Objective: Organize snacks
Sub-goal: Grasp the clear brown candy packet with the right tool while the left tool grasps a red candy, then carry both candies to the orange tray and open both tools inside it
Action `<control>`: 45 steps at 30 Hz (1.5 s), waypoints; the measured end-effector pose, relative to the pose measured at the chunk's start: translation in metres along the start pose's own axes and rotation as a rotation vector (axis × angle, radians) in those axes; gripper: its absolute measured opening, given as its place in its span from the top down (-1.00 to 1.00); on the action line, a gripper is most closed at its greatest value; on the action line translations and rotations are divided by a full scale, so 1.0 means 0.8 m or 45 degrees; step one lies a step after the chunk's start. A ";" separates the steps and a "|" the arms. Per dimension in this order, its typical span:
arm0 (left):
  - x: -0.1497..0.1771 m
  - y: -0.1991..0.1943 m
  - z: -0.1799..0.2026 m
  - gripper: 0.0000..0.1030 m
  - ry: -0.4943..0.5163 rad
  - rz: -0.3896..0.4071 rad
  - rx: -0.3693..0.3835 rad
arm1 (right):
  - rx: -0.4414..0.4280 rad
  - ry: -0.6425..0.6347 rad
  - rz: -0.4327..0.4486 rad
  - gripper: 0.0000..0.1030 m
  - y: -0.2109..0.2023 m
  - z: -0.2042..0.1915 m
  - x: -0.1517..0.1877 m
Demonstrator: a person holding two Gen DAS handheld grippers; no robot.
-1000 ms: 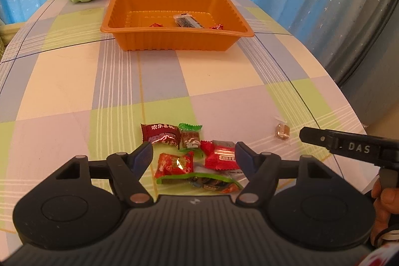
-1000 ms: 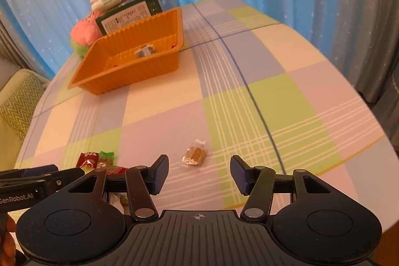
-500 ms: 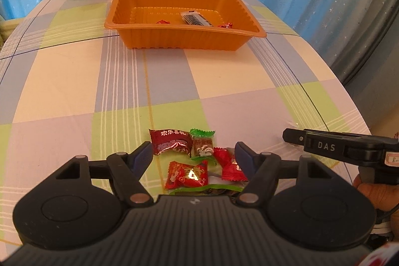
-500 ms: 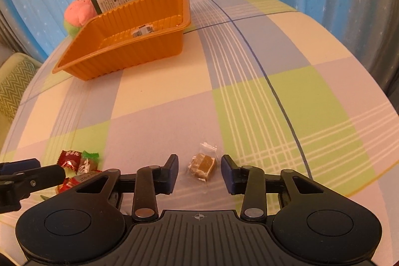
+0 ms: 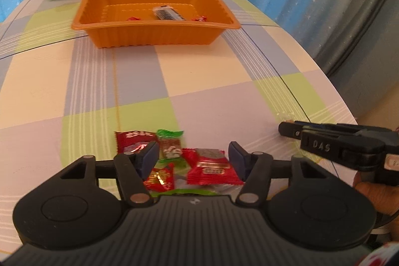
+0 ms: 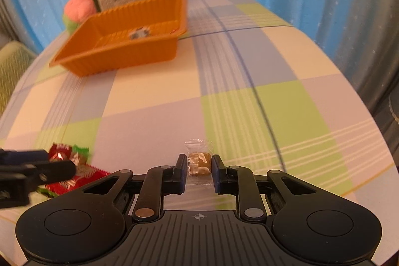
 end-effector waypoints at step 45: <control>-0.050 -0.022 0.000 0.59 -0.007 0.069 -0.064 | -0.148 0.022 0.059 0.59 -0.050 -0.037 -0.029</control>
Point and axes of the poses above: each gripper's, at about its wrist camera, not at the fingertips, and y roughly the way its jaws point, z to its right, x to its underside, the point moved 7 cm from there along y, roughly the way its jaws point, and after that the axes turned 13 degrees about y, right-handed, at the moved point
